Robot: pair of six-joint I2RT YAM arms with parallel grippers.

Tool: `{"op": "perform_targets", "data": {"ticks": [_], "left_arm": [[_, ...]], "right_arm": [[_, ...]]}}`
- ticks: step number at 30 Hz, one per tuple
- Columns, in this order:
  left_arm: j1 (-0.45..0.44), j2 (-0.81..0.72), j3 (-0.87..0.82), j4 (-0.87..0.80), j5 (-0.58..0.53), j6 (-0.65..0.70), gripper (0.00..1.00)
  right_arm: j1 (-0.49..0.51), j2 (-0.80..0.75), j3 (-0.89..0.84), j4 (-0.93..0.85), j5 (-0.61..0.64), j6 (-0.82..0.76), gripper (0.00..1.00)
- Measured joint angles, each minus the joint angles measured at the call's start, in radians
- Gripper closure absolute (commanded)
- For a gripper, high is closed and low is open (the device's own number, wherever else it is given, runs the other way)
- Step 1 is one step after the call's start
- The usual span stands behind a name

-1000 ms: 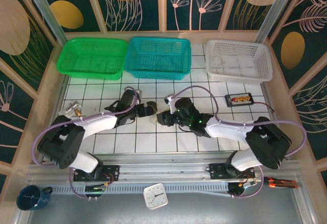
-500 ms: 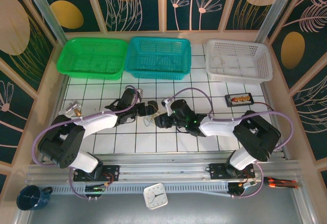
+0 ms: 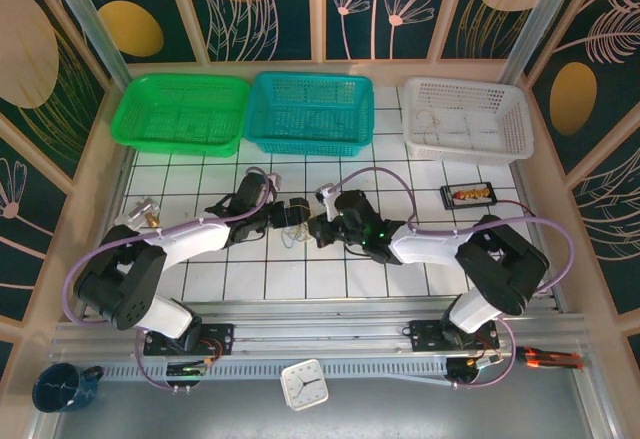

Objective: Untangle the cables

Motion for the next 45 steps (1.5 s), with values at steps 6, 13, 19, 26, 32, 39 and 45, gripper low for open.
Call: {"op": "perform_targets", "data": {"ticks": [6, 13, 19, 26, 32, 39, 45], "left_arm": [[0.0, 0.0, 0.003, 0.007, 0.0, 0.0, 0.01], [0.0, 0.0, 0.002, 0.012, 0.003, 0.001, 0.01], [-0.001, 0.006, -0.023, 0.054, 0.003, 0.001, 0.01], [-0.001, 0.067, -0.064, 0.104, 0.003, 0.004, 0.01], [-0.001, 0.068, -0.073, 0.132, 0.007, 0.006, 0.01], [-0.001, 0.064, -0.073, 0.142, 0.031, 0.008, 0.01], [-0.001, 0.064, -0.038, 0.156, 0.084, 0.007, 0.01]], "right_arm": [[-0.016, -0.095, 0.0, -0.069, 0.009, -0.019, 1.0], [-0.061, -0.207, 0.084, -0.15, 0.028, -0.04, 1.0], [-0.112, -0.236, 0.232, -0.182, 0.013, -0.052, 1.0], [-0.185, -0.237, 0.349, -0.183, -0.045, -0.046, 1.0], [-0.294, -0.238, 0.415, -0.211, -0.061, -0.043, 1.0], [-0.534, -0.246, 0.428, -0.24, -0.02, -0.008, 1.0], [-0.75, -0.2, 0.442, -0.241, 0.005, 0.04, 1.0]]}}
